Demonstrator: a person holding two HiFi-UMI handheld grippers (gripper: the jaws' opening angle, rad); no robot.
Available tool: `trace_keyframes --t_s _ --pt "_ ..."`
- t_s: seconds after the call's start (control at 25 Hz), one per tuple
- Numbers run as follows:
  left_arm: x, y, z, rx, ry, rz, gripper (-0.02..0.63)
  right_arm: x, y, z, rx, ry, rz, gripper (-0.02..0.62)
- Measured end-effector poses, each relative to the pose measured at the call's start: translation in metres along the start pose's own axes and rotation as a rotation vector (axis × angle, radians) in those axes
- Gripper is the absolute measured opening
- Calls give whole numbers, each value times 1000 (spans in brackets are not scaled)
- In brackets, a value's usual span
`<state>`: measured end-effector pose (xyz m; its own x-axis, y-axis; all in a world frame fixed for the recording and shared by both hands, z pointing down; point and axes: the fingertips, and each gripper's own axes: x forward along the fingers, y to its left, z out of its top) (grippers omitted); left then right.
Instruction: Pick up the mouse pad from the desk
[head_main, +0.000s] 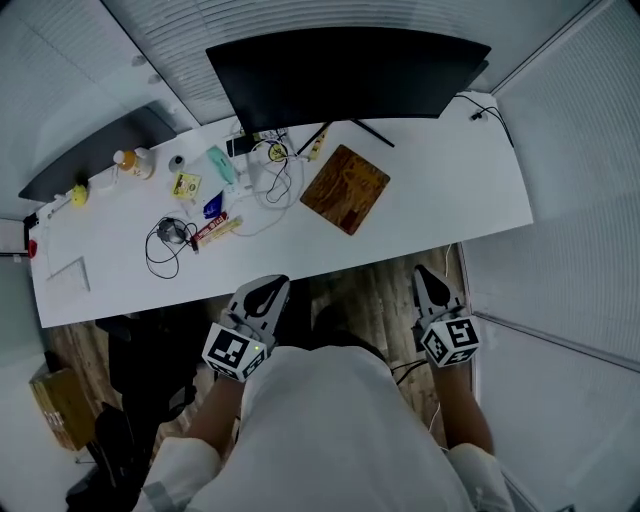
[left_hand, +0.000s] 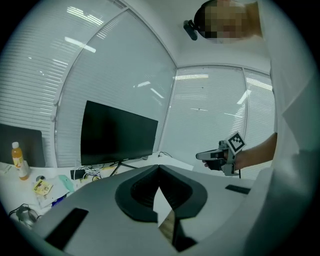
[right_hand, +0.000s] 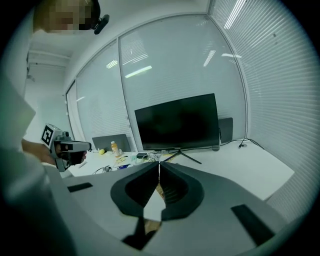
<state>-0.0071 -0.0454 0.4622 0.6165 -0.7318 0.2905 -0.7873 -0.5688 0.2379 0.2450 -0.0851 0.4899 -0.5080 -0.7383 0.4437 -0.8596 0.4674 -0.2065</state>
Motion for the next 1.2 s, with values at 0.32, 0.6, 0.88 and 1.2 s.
trace_keyframes --t_s 0.32,0.6,0.88,1.2 --pt "40 47 -4 -15 46 -83 17 83 -17 -5 -23 126 -22 88" --pt "70 77 -14 -16 87 -127 17 156 -35 -25 -35 245 -22 166" --pt "89 96 -33 -28 127 -169 17 221 -72 -62 -33 376 -52 272" --pt "95 114 -46 -83 140 -172 17 287 -118 -112 -39 536 -76 307"
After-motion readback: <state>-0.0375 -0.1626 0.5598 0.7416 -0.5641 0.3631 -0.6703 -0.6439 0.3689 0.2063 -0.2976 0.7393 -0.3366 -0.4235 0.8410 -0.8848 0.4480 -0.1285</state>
